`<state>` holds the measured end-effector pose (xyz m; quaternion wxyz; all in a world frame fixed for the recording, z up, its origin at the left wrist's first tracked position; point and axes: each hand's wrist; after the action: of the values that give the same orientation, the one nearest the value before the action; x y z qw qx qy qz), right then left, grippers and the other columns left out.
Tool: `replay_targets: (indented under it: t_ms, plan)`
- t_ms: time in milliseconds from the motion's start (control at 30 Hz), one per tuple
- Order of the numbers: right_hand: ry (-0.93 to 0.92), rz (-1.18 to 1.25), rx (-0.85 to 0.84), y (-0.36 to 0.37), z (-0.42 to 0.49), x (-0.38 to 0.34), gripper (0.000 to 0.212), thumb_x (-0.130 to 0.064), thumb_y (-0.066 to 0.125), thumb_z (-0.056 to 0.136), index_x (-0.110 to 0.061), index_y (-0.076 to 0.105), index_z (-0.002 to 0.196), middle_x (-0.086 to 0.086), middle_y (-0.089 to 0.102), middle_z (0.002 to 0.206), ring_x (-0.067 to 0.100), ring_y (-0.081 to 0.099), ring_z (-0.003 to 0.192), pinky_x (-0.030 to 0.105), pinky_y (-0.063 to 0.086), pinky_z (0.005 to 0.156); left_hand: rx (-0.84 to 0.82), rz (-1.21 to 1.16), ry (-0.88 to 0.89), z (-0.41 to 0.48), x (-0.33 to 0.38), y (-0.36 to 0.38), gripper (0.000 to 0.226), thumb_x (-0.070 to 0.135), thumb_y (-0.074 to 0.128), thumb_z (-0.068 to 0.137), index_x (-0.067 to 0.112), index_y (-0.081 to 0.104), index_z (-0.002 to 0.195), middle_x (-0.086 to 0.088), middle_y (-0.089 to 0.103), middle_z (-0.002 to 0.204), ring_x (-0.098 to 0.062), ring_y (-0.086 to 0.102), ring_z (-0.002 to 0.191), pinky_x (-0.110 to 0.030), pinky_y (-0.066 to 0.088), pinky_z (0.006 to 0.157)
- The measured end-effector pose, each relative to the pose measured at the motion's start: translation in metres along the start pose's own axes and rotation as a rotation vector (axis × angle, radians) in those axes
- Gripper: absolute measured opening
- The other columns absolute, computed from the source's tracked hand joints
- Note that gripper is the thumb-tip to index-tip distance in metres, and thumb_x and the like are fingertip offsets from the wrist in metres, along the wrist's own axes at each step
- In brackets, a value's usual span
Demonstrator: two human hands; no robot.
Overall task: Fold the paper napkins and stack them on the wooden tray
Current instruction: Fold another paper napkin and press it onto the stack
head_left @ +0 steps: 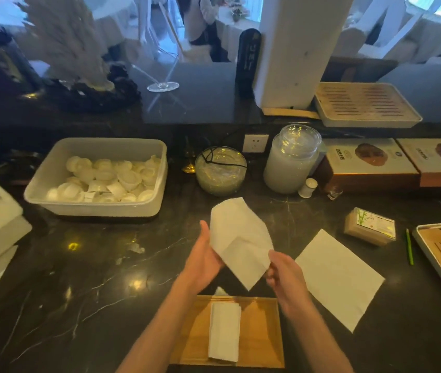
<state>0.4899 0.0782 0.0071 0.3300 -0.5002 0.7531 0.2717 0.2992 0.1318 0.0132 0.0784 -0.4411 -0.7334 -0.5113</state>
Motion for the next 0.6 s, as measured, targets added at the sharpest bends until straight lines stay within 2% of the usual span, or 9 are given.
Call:
replay_targets:
  t_ms: [33, 100, 200, 233, 300, 367, 467, 533, 600]
  plan:
    - [-0.030, -0.062, 0.022, 0.007, -0.014, 0.009, 0.016, -0.031, 0.061, 0.098, -0.018, 0.068, 0.105, 0.007, 0.067, 0.079, 0.012, 0.057, 0.062, 0.019, 0.049, 0.054, -0.002, 0.024, -0.050, -0.011, -0.006, -0.001, 0.065, 0.063, 0.034, 0.098, 0.021, 0.050, 0.145, -0.014, 0.058, 0.146, -0.035, 0.052, 0.137, -0.057, 0.033, 0.119]
    - [-0.065, -0.132, -0.005, 0.019, -0.039, 0.025, 0.013, -0.028, 0.060, 0.099, -0.018, 0.066, 0.105, 0.006, 0.068, 0.076, 0.012, 0.060, 0.063, 0.020, 0.051, 0.055, 0.063, 0.101, -0.093, -0.027, -0.014, -0.003, 0.054, 0.051, 0.042, 0.103, 0.017, 0.049, 0.144, -0.018, 0.058, 0.144, -0.037, 0.054, 0.134, -0.059, 0.038, 0.115]
    - [-0.023, -0.213, -0.107, 0.024, -0.058, 0.039, 0.018, -0.026, 0.061, 0.098, -0.011, 0.064, 0.107, 0.010, 0.070, 0.081, 0.013, 0.063, 0.066, 0.022, 0.052, 0.057, 0.153, 0.415, -0.004, -0.037, -0.008, -0.008, 0.040, 0.023, 0.061, 0.100, 0.014, 0.049, 0.138, -0.018, 0.060, 0.137, -0.032, 0.065, 0.118, -0.045, 0.060, 0.091]
    - [-0.009, -0.249, -0.098, 0.022, -0.062, 0.041, 0.021, -0.030, 0.061, 0.098, -0.012, 0.064, 0.106, 0.009, 0.070, 0.085, 0.013, 0.063, 0.067, 0.021, 0.052, 0.055, 0.167, 0.495, 0.011, -0.041, -0.003, -0.010, 0.039, 0.019, 0.063, 0.099, 0.016, 0.049, 0.136, -0.016, 0.060, 0.135, -0.030, 0.065, 0.115, -0.043, 0.061, 0.089]
    - [-0.030, -0.333, -0.002, 0.010, -0.065, 0.040, 0.030, -0.043, 0.059, 0.095, -0.016, 0.062, 0.108, 0.005, 0.068, 0.093, 0.013, 0.064, 0.075, 0.020, 0.051, 0.055, 0.154, 0.618, 0.019, -0.050, 0.010, -0.009, 0.038, 0.020, 0.065, 0.098, 0.023, 0.049, 0.133, -0.010, 0.061, 0.131, -0.027, 0.065, 0.114, -0.046, 0.059, 0.095]
    - [-0.102, -0.328, 0.025, -0.006, -0.064, 0.034, 0.046, -0.057, 0.059, 0.088, -0.023, 0.058, 0.118, -0.001, 0.064, 0.107, 0.013, 0.064, 0.091, 0.026, 0.052, 0.066, 0.111, 0.692, 0.031, -0.062, 0.025, -0.006, 0.037, 0.023, 0.065, 0.097, 0.026, 0.050, 0.131, -0.007, 0.062, 0.127, -0.025, 0.066, 0.114, -0.046, 0.060, 0.095]
    - [-0.169, -0.269, -0.152, -0.017, -0.062, 0.016, 0.068, -0.076, 0.063, 0.074, -0.053, 0.041, 0.135, -0.019, 0.051, 0.129, 0.009, 0.059, 0.107, 0.039, 0.055, 0.089, 0.009, 0.656, 0.073, -0.080, 0.041, 0.002, 0.048, 0.024, 0.070, 0.089, 0.024, 0.051, 0.133, -0.009, 0.062, 0.125, -0.028, 0.065, 0.116, -0.041, 0.061, 0.090]
    - [-0.194, -0.257, -0.279, -0.011, -0.061, 0.006, 0.071, -0.076, 0.064, 0.074, -0.068, 0.030, 0.135, -0.026, 0.039, 0.134, 0.011, 0.052, 0.117, 0.051, 0.047, 0.105, -0.050, 0.611, 0.088, -0.090, 0.049, 0.011, 0.053, 0.024, 0.072, 0.085, 0.023, 0.053, 0.134, -0.010, 0.063, 0.123, -0.029, 0.065, 0.115, -0.039, 0.061, 0.088]
    - [-0.222, -0.237, -0.373, 0.003, -0.061, -0.001, 0.071, -0.071, 0.066, 0.078, -0.071, 0.025, 0.136, -0.027, 0.033, 0.137, 0.011, 0.042, 0.126, 0.053, 0.039, 0.111, -0.085, 0.593, 0.094, -0.100, 0.055, 0.019, 0.053, 0.025, 0.073, 0.083, 0.024, 0.054, 0.133, -0.009, 0.065, 0.122, -0.030, 0.067, 0.114, -0.039, 0.061, 0.087]
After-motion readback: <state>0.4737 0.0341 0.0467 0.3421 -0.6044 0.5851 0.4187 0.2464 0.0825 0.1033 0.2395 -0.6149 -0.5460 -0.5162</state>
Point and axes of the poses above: each hand's wrist, its own z-axis towards the middle knuckle, its own y-axis out of the palm, x = y × z
